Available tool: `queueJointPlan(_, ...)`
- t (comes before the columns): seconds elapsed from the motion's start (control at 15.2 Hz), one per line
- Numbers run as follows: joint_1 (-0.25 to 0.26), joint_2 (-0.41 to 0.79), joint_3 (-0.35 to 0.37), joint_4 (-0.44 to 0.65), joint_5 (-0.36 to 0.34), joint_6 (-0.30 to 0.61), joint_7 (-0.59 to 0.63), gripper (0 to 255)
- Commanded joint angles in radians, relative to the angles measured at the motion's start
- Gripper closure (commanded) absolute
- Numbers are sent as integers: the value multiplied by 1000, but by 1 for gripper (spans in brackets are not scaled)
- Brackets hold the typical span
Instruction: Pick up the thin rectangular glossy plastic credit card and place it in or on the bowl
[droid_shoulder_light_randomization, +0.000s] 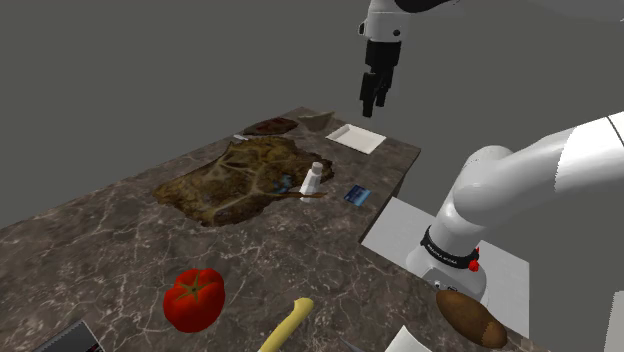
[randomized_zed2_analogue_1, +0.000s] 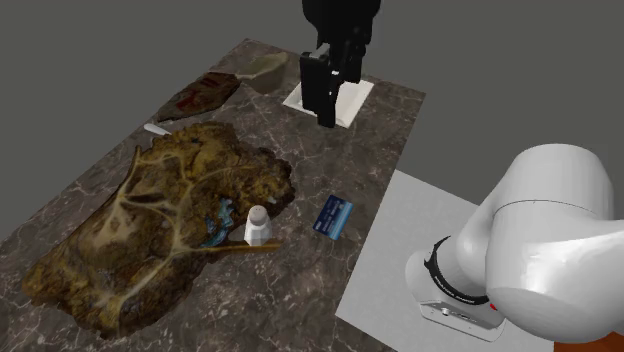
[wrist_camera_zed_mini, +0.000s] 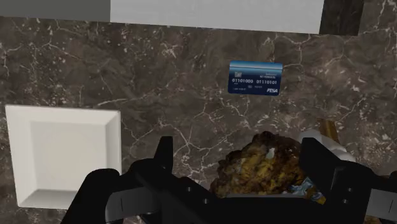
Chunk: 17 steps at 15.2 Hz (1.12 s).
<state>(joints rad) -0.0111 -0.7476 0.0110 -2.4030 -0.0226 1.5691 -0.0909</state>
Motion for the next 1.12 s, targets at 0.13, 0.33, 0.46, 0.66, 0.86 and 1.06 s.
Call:
queueJointPlan(0.13,-52,23,-2,-44,63,13,144,0)
queueJointPlan(0.33,-126,41,-6,-128,168,49,356,0)
queueJointPlan(0.46,-172,43,-6,-196,243,83,494,0)
queueJointPlan(0.66,-232,30,-1,-312,369,151,696,0)
queueJointPlan(0.86,-278,-1,18,-443,516,239,894,0)
queueJointPlan(1.06,-295,-33,44,-545,645,319,1040,0)
